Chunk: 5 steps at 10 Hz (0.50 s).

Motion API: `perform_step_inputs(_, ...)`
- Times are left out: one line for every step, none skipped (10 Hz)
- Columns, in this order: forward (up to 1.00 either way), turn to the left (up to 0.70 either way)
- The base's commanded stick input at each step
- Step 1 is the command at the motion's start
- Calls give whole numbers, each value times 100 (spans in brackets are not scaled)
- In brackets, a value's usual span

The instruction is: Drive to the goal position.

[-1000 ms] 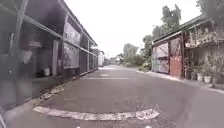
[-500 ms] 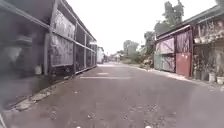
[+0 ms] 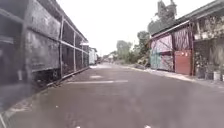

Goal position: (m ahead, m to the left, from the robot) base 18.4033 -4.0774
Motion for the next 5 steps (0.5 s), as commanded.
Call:
perform_step_inputs(100,0)
perform_step_inputs(100,0)
perform_step_inputs(100,0)
perform_step_inputs(100,0)
perform_step_inputs(95,0)
